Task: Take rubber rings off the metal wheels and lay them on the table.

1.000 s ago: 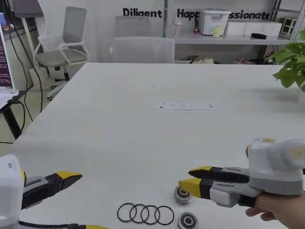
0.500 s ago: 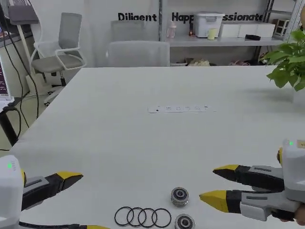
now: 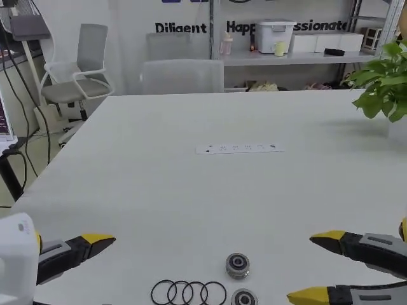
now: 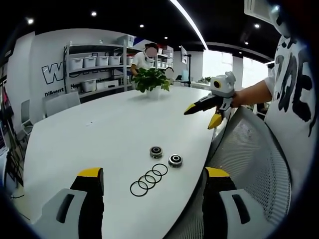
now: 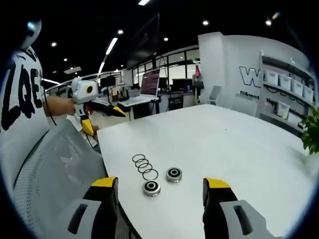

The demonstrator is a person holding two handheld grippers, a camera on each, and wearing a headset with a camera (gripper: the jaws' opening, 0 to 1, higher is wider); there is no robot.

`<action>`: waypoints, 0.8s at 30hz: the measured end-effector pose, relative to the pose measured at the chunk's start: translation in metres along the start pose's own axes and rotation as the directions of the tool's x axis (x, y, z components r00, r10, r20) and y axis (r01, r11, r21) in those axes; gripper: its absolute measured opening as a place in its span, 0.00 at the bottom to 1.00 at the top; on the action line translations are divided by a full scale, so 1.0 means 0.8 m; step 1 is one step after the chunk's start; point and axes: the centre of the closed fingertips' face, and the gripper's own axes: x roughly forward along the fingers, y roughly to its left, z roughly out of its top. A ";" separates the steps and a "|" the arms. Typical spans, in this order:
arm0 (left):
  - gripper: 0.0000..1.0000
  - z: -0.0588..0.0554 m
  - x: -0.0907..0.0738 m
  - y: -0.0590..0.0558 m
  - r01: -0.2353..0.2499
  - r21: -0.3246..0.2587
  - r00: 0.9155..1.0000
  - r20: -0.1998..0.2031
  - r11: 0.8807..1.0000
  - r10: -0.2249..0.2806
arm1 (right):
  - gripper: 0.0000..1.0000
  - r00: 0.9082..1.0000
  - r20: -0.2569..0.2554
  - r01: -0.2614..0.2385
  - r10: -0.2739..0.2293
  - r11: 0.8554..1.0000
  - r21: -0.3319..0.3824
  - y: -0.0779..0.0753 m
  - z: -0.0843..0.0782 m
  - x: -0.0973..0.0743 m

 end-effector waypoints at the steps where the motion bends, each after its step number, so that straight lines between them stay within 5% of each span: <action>1: 0.80 0.000 0.000 -0.001 0.000 0.000 1.000 0.000 1.000 0.000 | 0.69 1.000 -0.001 0.000 0.000 1.000 -0.007 0.001 -0.001 -0.001; 7: 0.80 -0.004 0.007 -0.009 0.006 -0.015 1.000 0.003 1.000 -0.006 | 0.70 1.000 -0.005 0.011 -0.011 0.999 -0.038 0.000 -0.001 -0.006; 24: 0.79 -0.007 0.030 -0.019 0.005 -0.023 1.000 0.004 1.000 -0.005 | 0.71 1.000 -0.004 0.021 -0.021 1.000 0.013 -0.006 -0.020 -0.012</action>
